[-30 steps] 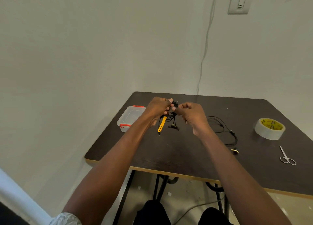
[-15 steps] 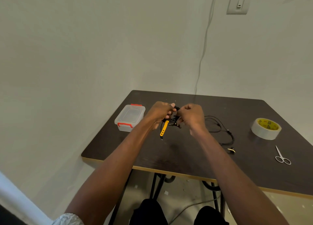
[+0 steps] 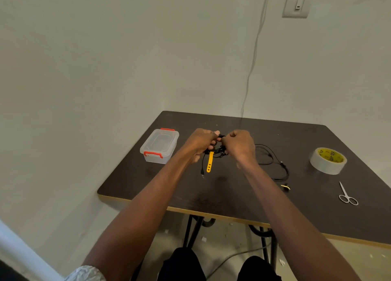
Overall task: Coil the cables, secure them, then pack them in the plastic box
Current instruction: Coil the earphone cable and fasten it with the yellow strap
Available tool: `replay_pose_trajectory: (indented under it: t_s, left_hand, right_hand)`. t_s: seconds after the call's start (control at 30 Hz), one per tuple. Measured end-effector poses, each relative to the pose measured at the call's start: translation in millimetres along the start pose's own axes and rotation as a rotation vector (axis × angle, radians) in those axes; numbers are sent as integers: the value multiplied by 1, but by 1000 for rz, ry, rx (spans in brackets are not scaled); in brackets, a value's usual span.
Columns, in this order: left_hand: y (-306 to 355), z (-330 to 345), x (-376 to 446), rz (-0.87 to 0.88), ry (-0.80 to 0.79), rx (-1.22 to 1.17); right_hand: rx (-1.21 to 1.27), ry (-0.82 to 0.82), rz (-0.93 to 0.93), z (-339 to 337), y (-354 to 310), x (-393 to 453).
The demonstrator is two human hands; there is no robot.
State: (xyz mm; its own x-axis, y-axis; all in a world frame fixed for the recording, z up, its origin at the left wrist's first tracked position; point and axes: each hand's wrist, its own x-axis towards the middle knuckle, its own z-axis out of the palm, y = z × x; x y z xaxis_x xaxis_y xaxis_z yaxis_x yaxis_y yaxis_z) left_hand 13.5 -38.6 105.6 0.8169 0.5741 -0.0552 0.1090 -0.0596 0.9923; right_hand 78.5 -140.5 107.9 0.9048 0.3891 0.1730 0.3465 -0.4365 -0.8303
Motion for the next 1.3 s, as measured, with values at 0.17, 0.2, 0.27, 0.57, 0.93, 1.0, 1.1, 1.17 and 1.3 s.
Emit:
replay_pose_trajectory:
  t_s: [0.17, 0.2, 0.27, 0.57, 0.93, 1.0, 1.1, 1.17, 1.3]
  left_hand:
    - [5, -3, 1, 12, -9, -14]
    - [7, -4, 1, 18, -8, -10]
    - [8, -4, 0, 30, -6, 9]
    - [10, -6, -4, 25, 5, 5]
    - [11, -4, -2, 33, -8, -1]
    - [9, -4, -1, 30, 0, -8]
    - [5, -5, 2, 25, 19, -7]
    - [5, -6, 3, 6, 17, -8]
    - [7, -7, 5, -117, -11, -31]
  right_hand:
    - [-89, -7, -70, 0, 0, 2]
    - [-118, -9, -86, 0, 0, 2]
    - [-149, -19, -106, 1, -2, 4]
    - [117, -31, 55, 7, 0, 12]
    - [220, -152, 80, 2, 4, 20]
    - [198, -139, 82, 2, 6, 21]
    - [168, -151, 88, 1, 8, 22]
    - [151, -167, 90, 1, 10, 24]
    - [118, -191, 60, 2, 10, 25]
